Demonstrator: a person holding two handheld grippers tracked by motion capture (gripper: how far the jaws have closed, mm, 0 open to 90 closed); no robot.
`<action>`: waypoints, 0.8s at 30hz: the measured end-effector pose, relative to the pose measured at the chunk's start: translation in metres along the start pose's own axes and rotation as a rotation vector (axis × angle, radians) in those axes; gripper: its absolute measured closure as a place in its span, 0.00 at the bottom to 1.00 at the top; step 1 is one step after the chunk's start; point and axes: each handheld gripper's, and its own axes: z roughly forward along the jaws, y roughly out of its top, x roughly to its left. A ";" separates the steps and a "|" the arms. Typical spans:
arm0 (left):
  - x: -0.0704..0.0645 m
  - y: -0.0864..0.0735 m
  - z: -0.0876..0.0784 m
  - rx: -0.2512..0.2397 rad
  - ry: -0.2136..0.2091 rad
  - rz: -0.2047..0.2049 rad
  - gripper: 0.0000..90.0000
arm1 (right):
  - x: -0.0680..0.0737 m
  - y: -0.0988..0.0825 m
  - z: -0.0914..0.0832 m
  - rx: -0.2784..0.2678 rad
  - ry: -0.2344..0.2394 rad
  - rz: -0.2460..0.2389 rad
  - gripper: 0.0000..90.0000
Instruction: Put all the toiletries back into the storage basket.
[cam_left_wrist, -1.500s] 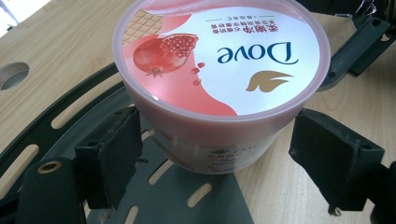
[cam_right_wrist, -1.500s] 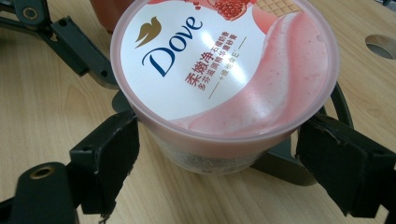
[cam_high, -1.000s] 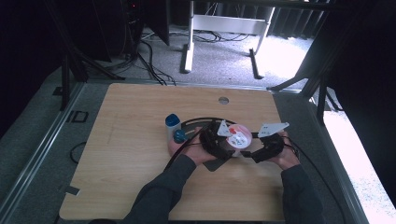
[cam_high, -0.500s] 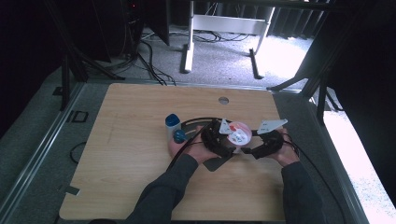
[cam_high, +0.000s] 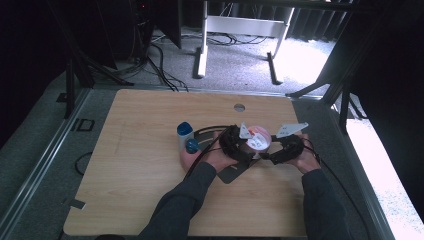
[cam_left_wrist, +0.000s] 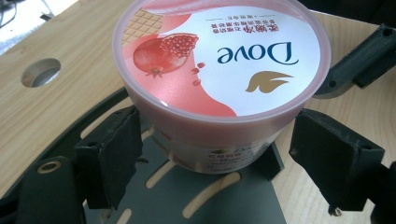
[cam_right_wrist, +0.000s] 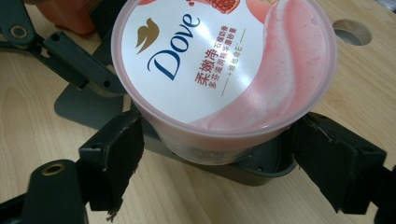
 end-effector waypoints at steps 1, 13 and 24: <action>0.001 0.000 0.001 -0.003 0.000 -0.008 0.19 | -0.001 0.001 0.000 0.000 -0.001 -0.002 0.19; 0.007 -0.003 0.011 -0.007 0.048 -0.053 0.19 | -0.012 0.005 0.011 0.022 -0.006 0.026 0.21; 0.008 -0.005 0.022 0.019 0.042 -0.068 0.19 | -0.016 -0.002 0.017 0.039 -0.012 0.045 0.24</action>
